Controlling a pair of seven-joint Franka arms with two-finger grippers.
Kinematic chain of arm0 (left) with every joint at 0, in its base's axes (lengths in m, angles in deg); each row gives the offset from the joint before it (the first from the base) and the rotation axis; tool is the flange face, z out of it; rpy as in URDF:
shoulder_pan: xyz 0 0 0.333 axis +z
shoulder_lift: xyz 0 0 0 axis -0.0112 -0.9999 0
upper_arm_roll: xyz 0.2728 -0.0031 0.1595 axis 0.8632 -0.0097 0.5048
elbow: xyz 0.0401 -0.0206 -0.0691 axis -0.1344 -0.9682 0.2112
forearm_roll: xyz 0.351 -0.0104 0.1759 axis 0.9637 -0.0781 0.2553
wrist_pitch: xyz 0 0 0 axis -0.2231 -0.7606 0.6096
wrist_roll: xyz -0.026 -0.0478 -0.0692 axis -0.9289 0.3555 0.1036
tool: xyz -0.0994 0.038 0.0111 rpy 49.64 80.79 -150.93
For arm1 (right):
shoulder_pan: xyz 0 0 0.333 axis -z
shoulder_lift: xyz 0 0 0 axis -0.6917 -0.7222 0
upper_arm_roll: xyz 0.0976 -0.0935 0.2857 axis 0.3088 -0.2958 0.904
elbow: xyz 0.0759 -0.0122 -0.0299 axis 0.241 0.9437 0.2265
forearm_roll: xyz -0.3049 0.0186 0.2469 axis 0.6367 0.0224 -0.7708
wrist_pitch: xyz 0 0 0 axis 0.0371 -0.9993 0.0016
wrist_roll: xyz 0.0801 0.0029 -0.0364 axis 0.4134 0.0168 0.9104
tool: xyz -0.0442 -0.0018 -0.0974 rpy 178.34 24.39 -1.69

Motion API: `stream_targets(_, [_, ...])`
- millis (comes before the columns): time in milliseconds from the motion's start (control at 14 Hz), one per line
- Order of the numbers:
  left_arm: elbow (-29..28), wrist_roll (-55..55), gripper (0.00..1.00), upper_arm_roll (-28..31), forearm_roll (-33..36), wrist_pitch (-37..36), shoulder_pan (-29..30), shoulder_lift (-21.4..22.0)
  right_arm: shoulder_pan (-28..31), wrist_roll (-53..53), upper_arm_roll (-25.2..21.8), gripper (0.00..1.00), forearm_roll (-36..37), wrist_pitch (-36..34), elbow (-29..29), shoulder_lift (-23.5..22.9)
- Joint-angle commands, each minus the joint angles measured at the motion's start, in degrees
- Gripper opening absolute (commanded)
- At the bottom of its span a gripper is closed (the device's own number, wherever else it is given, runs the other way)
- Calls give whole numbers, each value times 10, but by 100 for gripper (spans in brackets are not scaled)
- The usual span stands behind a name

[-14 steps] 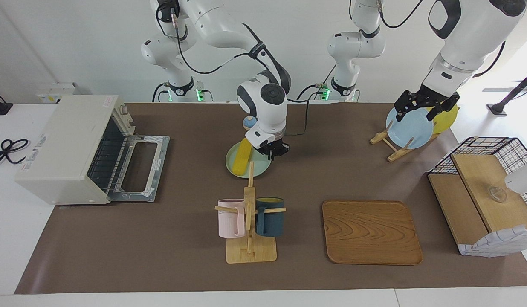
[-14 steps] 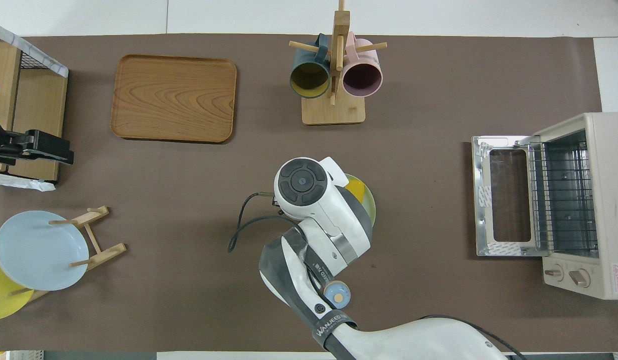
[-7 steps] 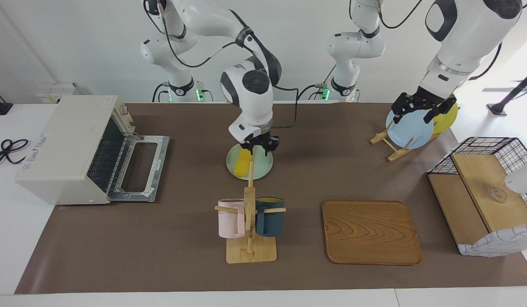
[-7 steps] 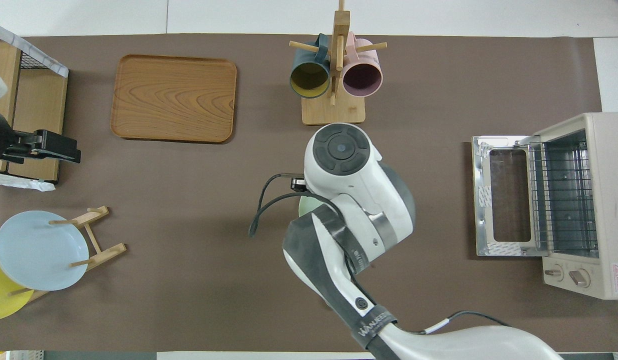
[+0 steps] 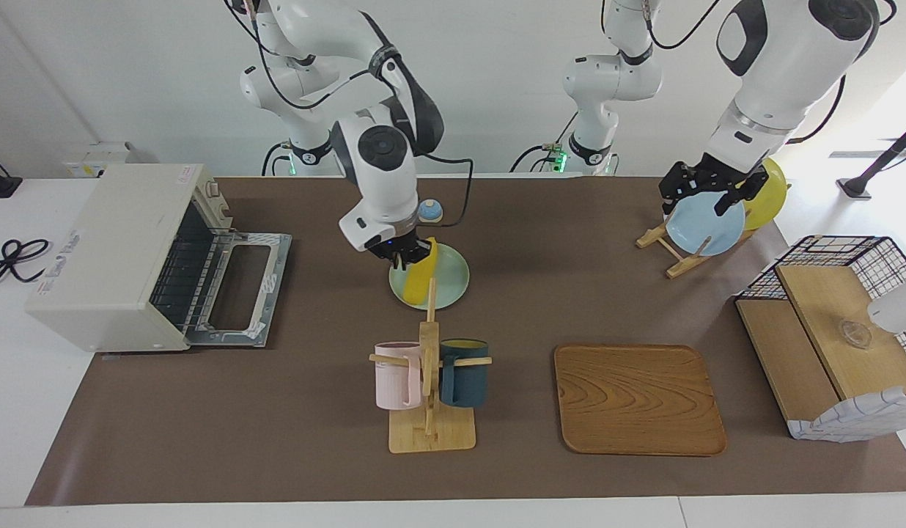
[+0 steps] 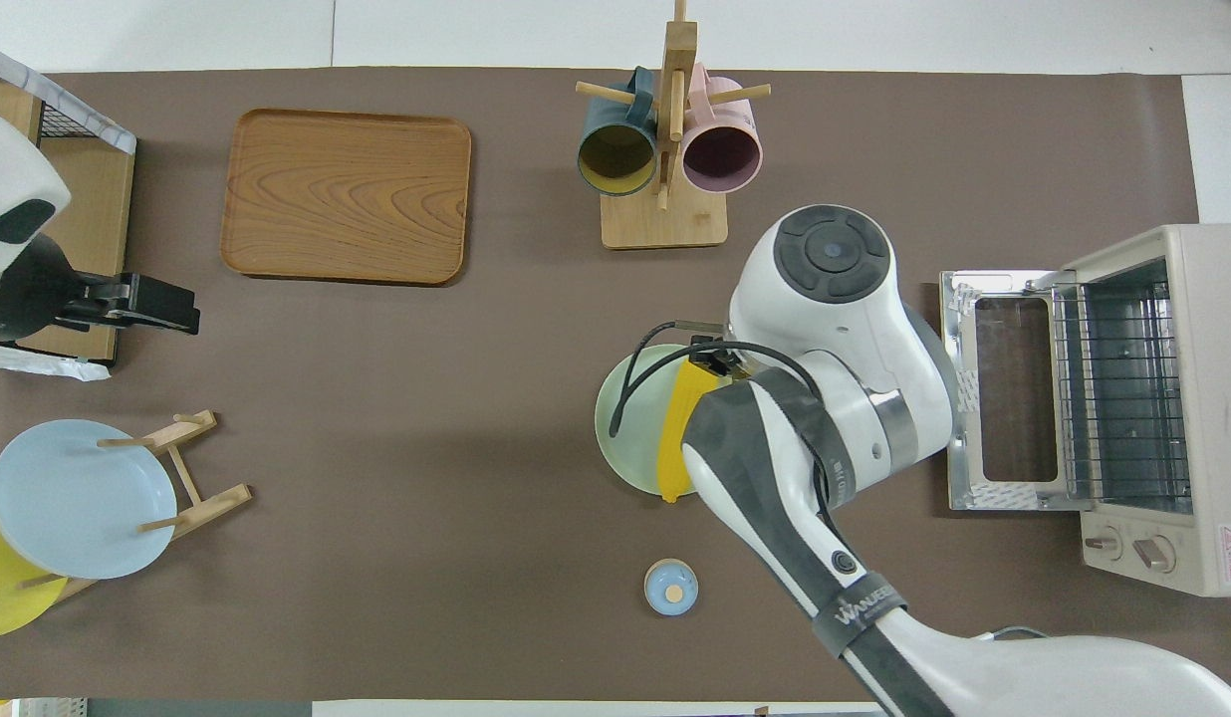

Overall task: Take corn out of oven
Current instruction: 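Grasp the yellow corn with the left gripper while the right gripper withdraws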

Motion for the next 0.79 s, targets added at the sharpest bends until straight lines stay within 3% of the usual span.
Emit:
stream_targets(0, [-48, -77, 100, 9, -16, 77, -88, -4, 37, 41, 6, 0, 12, 37, 67, 39])
stream_targets(214, [-42, -109, 100, 9, -62, 153, -158, -66, 70, 50, 7, 0, 72, 41, 74, 41])
stream_targets(500, [-35, -123, 100, 9, -77, 243, -238, -142, 93, 52, 7, 0, 98, 85, 102, 39])
stream_targets(714, [46, -150, 100, 12, -96, 258, -282, -244, 95, 52, 6, 1, 99, 99, 113, 41])
